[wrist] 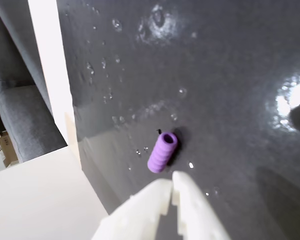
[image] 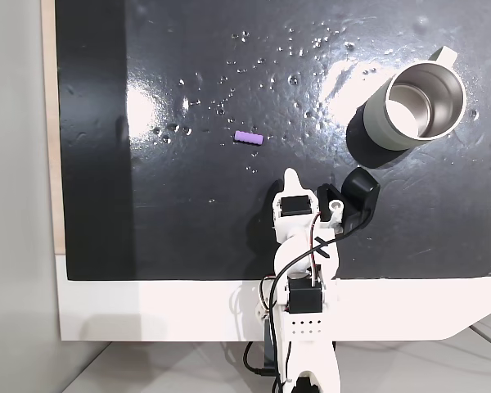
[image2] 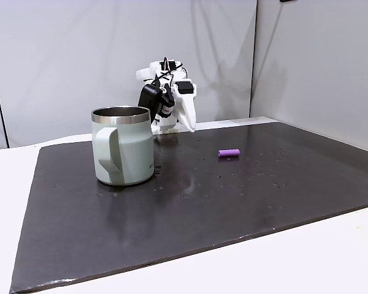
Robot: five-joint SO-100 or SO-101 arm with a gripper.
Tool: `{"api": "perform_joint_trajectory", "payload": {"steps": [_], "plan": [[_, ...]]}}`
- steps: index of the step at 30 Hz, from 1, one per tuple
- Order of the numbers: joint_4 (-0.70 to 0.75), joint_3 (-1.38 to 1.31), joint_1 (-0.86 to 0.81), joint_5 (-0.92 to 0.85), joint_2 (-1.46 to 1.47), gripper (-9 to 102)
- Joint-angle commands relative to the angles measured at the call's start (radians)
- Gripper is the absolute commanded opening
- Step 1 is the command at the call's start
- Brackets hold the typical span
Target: Grasp a pengrip and put it in the cup.
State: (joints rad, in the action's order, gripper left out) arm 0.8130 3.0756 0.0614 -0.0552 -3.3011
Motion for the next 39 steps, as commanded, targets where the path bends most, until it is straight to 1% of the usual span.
{"api": "perform_joint_trajectory", "payload": {"steps": [1, 4, 7, 9, 11, 15, 17, 20, 21, 24, 30, 33, 39], "plan": [[0.017, -0.14, 0.018, 0.031, 0.003, 0], [0.015, -0.238, 0.078, 0.054, 0.118, 0], [0.025, -0.411, 0.109, 0.109, 0.371, 0], [0.071, -0.554, 0.129, 0.109, 0.552, 0], [0.075, -0.638, 0.163, 0.127, 0.67, 0], [0.081, -0.762, 0.253, 0.179, 0.857, 0], [0.101, -0.811, 0.287, 0.224, 0.927, 0], [0.12, -0.864, 0.327, 0.245, 1.002, 0], [0.12, -0.871, 0.333, 0.245, 1.019, 1], [0.126, -0.902, 0.336, 0.272, 1.081, 9], [0.173, -1.031, 0.298, 0.347, 1.238, 17], [0.219, -1.12, 0.279, 0.387, 1.35, 21], [0.245, -1.232, 0.267, 0.426, 1.513, 22]]}}
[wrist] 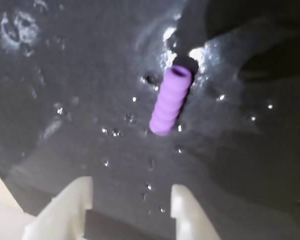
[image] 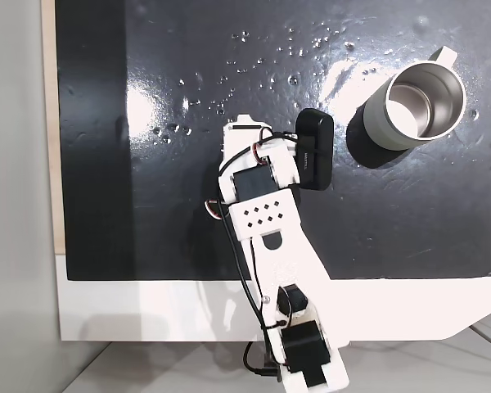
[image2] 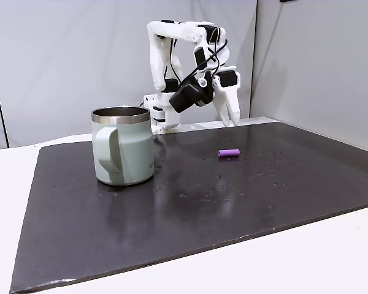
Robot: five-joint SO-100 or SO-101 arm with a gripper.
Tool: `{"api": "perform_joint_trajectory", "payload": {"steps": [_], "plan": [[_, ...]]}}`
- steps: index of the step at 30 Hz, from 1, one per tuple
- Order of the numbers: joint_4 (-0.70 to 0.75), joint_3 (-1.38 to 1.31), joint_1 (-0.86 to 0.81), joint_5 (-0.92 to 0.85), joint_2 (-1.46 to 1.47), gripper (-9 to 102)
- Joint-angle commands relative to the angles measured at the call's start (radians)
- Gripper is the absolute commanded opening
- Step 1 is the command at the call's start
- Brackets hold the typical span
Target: Grasp a pengrip and put it in the cup.
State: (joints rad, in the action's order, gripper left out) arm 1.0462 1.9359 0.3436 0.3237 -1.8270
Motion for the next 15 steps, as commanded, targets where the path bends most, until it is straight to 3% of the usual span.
{"api": "perform_joint_trajectory", "payload": {"steps": [1, 15], "plan": [[0.018, -0.11, -0.014, 0.051, 0.071, 22], [0.023, -0.198, -0.026, 0.086, 0.336, 22]]}}
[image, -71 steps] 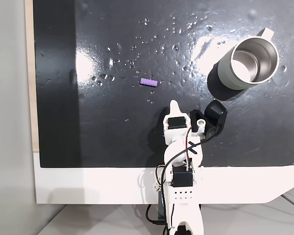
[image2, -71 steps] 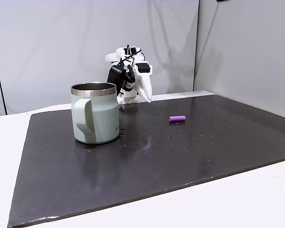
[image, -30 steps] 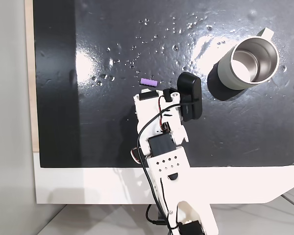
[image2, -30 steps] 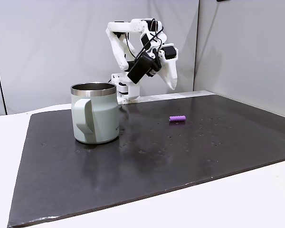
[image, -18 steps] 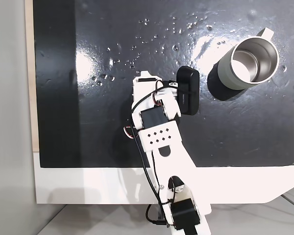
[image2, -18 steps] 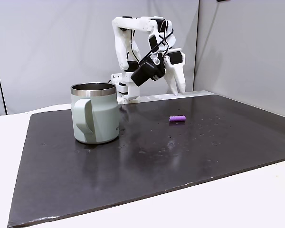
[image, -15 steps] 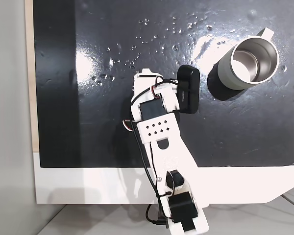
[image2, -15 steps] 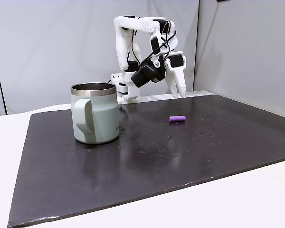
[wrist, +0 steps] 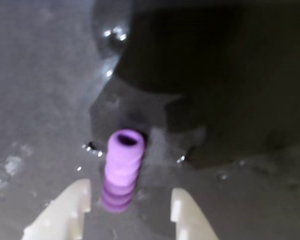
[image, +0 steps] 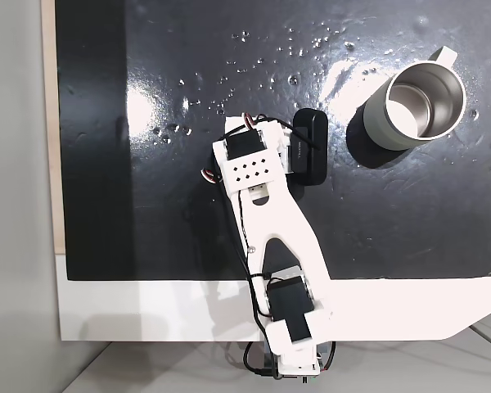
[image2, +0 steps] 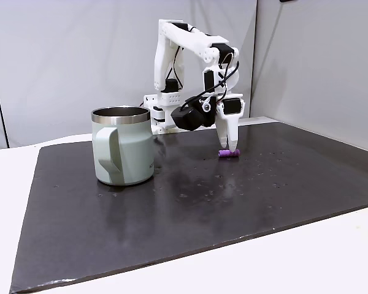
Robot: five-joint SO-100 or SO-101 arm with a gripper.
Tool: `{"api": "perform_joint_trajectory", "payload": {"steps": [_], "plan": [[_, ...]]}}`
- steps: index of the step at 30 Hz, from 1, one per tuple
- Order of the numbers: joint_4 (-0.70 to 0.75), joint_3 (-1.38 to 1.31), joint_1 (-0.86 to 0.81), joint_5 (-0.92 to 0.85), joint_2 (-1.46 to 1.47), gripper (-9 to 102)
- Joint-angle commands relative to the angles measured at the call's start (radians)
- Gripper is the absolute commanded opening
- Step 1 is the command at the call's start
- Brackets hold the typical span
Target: Grasp a pengrip and put it in the cup.
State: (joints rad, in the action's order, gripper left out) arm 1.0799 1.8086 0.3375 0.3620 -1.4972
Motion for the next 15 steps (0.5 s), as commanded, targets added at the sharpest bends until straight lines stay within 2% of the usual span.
{"api": "perform_joint_trajectory", "payload": {"steps": [1, 5, 11, 15], "plan": [[-0.015, -0.072, -0.023, 0.048, 0.018, 22], [-0.026, -0.097, -0.026, 0.044, 0.071, 21], [-0.026, -0.118, -0.028, 0.049, 0.103, 5], [-0.028, -0.109, -0.029, 0.029, 0.103, 1]]}}
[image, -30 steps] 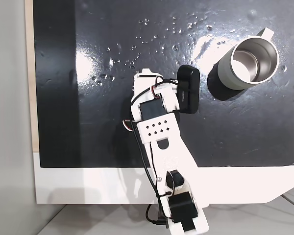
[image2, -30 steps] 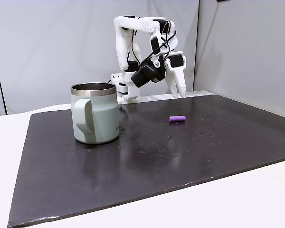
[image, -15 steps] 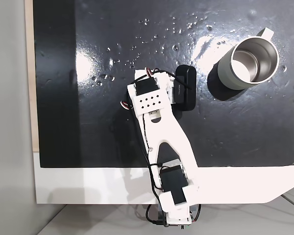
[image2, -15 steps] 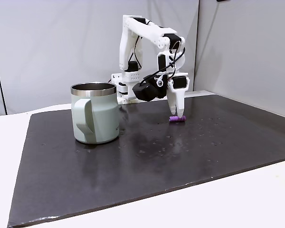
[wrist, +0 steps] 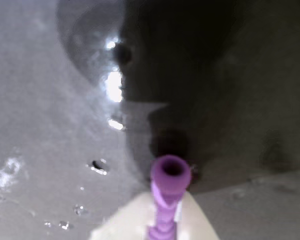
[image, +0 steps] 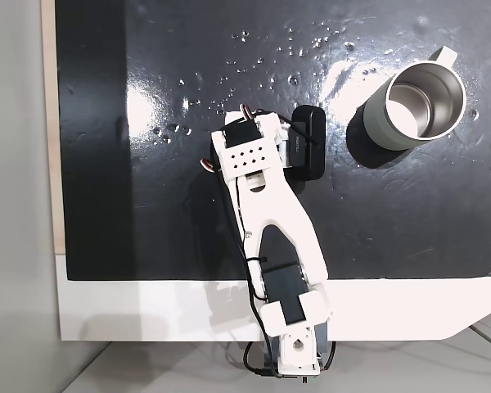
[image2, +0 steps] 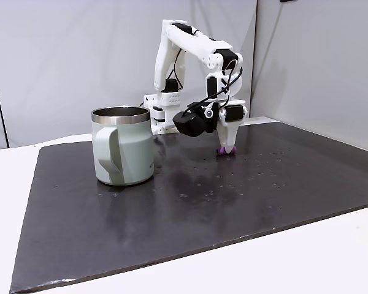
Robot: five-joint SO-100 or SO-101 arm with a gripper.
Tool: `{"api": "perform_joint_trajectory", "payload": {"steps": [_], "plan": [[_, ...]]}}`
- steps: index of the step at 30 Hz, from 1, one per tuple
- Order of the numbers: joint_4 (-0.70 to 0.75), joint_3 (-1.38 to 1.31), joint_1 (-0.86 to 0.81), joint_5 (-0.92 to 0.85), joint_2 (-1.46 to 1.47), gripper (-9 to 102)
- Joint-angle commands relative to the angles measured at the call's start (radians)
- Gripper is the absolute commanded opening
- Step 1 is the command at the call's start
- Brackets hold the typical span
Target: Grasp a pengrip and put it in the cup.
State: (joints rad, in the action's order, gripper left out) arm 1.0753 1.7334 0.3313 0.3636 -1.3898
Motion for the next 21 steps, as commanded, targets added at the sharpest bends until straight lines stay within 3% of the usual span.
{"api": "perform_joint_trajectory", "payload": {"steps": [1, 7, 15, 21], "plan": [[-0.025, -0.034, -0.026, 0.026, -0.005, 0], [0.026, -0.054, -0.061, 0.014, -0.098, 0], [0.268, -0.189, -0.17, -0.14, -0.307, 0], [0.463, -0.324, -0.357, -0.318, -0.351, 0]]}}
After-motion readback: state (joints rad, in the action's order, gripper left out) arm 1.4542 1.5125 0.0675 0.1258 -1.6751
